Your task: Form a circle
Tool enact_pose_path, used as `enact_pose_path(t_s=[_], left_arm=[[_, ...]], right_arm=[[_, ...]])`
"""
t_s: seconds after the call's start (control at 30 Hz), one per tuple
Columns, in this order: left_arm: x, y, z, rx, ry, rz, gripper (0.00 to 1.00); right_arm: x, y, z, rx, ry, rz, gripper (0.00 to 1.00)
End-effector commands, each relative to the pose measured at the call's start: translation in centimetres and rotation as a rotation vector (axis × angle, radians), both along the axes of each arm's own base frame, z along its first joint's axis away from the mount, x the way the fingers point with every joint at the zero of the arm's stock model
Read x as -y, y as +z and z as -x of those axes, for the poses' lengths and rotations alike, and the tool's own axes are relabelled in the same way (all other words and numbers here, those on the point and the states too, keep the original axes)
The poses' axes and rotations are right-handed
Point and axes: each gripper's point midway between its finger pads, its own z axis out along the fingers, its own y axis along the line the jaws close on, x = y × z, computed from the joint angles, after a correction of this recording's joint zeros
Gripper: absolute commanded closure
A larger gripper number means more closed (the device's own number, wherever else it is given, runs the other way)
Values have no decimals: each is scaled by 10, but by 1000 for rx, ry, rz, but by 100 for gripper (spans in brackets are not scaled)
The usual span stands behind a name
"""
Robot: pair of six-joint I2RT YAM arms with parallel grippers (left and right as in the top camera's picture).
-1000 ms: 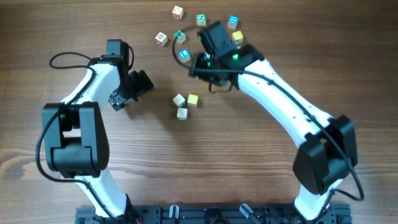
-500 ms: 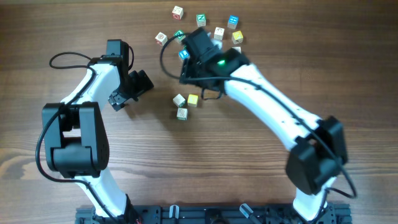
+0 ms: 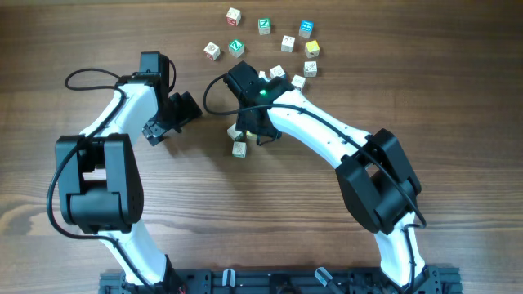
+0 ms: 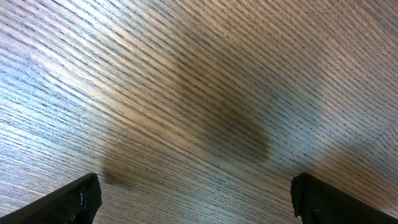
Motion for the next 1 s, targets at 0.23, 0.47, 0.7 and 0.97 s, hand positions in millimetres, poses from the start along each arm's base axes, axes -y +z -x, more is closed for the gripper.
enact_pose_path(t_s=[0.23, 0.47, 0.7, 0.97], left_arm=[[-3, -6, 3, -15, 10, -9, 0], [-3, -6, 3, -15, 10, -9, 0], [-3, -6, 3, -15, 10, -9, 0], [-3, -6, 3, -15, 10, -9, 0]], right_arm=[[3, -29, -8, 3, -20, 39, 47], [5, -29, -8, 2, -79, 35, 61], [4, -29, -6, -16, -174, 9, 65], [4, -29, -7, -18, -227, -7, 66]])
